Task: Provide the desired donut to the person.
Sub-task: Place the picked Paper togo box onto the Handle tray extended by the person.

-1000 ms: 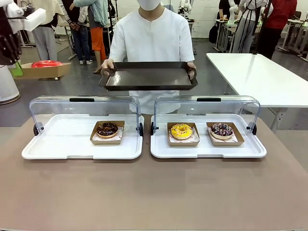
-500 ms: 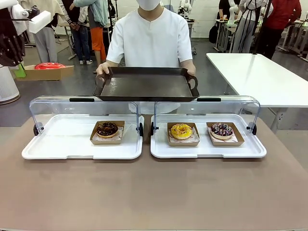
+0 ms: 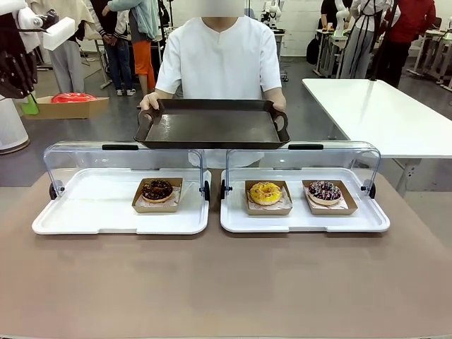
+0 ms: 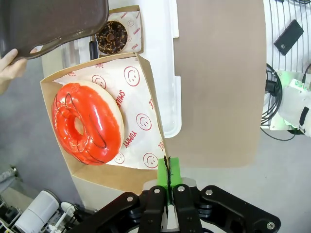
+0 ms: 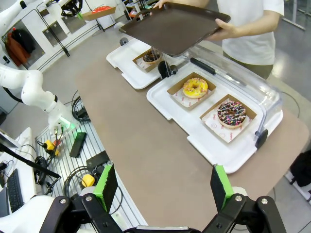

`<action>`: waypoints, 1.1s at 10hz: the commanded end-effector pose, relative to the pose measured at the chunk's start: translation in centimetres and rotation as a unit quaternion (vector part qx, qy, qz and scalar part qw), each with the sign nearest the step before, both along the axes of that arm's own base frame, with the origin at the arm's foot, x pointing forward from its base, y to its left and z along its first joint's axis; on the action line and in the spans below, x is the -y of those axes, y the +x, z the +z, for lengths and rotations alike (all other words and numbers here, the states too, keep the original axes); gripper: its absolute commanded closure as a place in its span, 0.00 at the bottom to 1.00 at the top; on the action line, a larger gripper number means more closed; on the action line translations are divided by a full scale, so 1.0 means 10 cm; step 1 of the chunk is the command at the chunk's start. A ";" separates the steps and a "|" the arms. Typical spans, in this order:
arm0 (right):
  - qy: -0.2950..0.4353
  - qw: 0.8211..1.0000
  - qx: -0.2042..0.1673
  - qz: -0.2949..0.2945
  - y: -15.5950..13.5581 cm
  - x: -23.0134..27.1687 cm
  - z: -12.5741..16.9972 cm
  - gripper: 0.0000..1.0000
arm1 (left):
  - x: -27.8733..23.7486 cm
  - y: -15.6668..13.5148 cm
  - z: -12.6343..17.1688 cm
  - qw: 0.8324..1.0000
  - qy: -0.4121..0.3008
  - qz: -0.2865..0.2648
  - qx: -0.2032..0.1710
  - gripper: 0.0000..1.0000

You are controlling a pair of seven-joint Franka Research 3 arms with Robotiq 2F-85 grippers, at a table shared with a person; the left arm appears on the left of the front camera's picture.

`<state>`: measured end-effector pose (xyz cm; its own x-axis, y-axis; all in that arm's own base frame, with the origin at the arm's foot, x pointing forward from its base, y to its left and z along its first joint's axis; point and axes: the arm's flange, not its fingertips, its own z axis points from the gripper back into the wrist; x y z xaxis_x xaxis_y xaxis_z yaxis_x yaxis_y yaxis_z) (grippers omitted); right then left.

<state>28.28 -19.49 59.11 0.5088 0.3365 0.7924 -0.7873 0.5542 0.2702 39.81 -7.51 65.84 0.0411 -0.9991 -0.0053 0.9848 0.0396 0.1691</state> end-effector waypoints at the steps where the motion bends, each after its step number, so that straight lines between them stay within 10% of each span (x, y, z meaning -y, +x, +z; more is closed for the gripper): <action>1: 0.005 1.000 0.007 0.005 0.01 -0.01 0.01 0.00 | 0.00 0.00 0.03 1.000 0.000 0.001 0.006 0.99; 5: 0.005 1.000 0.007 0.005 0.01 -0.01 0.01 0.00 | 0.56 -0.10 0.17 0.999 -0.005 -0.010 0.052 0.99; 11: 0.005 1.000 0.007 0.005 0.01 -0.01 0.01 0.00 | 1.62 0.76 0.14 0.994 0.036 -0.097 0.039 0.99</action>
<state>28.29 -19.44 59.14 0.5088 0.3381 0.7917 -0.7877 0.5538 0.2697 45.34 -23.27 65.97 -0.1474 -0.9879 -0.0489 0.9591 -0.1548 0.2370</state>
